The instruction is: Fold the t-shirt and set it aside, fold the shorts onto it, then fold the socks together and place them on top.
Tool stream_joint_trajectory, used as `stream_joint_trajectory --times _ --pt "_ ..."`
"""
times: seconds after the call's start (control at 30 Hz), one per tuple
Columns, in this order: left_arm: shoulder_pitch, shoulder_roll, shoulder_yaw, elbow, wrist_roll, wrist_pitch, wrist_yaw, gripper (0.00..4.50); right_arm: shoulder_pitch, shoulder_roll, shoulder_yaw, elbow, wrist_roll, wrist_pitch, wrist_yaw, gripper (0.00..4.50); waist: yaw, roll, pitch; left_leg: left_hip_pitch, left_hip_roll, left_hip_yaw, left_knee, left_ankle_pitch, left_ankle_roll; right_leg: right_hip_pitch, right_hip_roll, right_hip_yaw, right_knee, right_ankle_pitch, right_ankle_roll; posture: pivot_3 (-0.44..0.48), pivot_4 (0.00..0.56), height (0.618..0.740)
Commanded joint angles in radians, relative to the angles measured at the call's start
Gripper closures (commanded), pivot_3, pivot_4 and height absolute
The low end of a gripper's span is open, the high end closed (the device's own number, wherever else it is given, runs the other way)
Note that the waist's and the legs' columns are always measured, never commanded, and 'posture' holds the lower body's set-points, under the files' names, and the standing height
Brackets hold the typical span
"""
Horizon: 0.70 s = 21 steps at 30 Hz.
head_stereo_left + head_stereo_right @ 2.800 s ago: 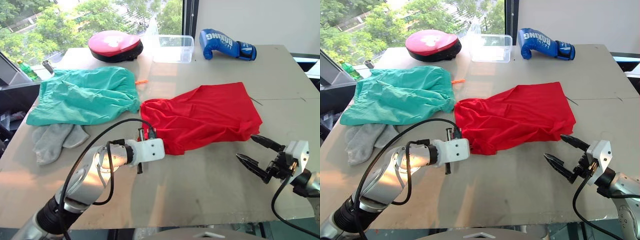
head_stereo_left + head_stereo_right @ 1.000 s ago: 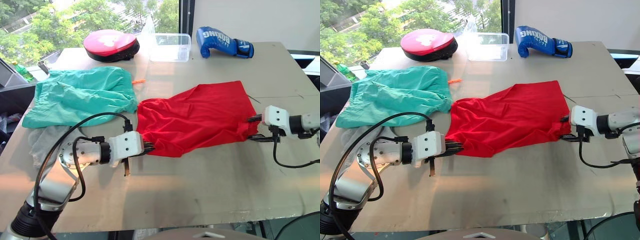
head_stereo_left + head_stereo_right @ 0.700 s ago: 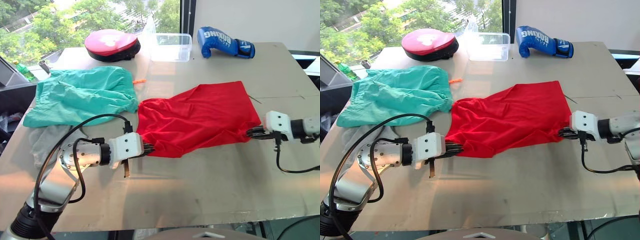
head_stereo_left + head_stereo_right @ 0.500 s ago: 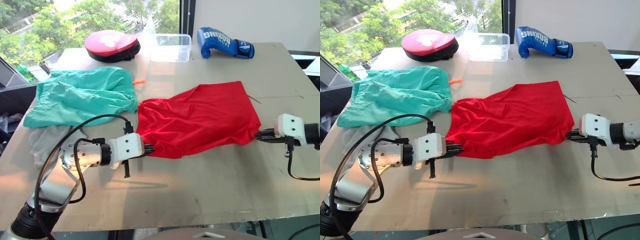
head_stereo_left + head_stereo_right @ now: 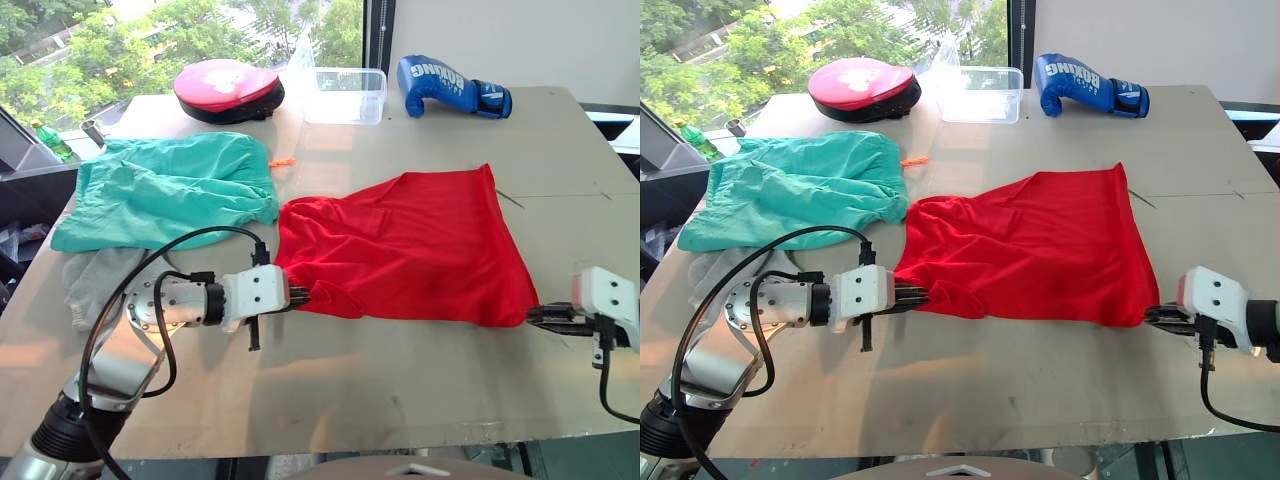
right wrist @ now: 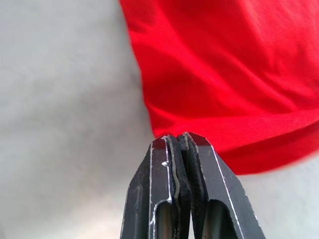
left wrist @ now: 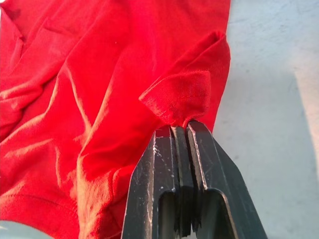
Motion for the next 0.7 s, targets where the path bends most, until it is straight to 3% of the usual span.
stream_joint_trajectory --times 0.03,0.23,0.47,0.7 --pt "-0.011 0.010 0.009 -0.006 0.001 -0.021 -0.005 4.50 -0.014 0.018 -0.025 0.020 -0.006 -0.049 -0.022 4.45 0.000 0.000 0.000 0.000 0.000 0.000 0.000 0.000 0.000 0.000 0.000 0.000 0.000 0.000 0.000 0.000 0.150 0.731" --pt "-0.026 0.007 0.046 0.046 -0.024 -0.027 -0.003 4.50 -0.056 0.008 -0.026 0.067 -0.005 -0.066 -0.033 4.45 0.000 0.000 0.000 0.000 0.000 0.000 0.000 0.000 0.000 0.000 0.000 0.000 0.000 0.002 -0.003 0.000 0.150 0.731" --pt "-0.166 0.006 0.130 0.158 -0.216 0.067 -0.093 4.50 -0.187 -0.038 -0.028 0.108 0.058 0.000 -0.004 4.45 0.000 0.000 0.000 0.000 0.000 0.000 0.000 0.000 0.000 0.000 0.000 0.000 0.000 0.002 -0.003 0.000 0.150 0.731" --pt "-0.300 0.006 0.112 0.321 -0.182 0.007 -0.138 4.50 -0.230 -0.064 -0.009 0.114 0.075 0.024 0.030 4.45 0.000 0.000 0.000 -0.001 0.000 0.000 0.000 0.000 0.000 0.000 0.000 0.000 0.000 0.002 -0.003 0.000 0.150 0.731"
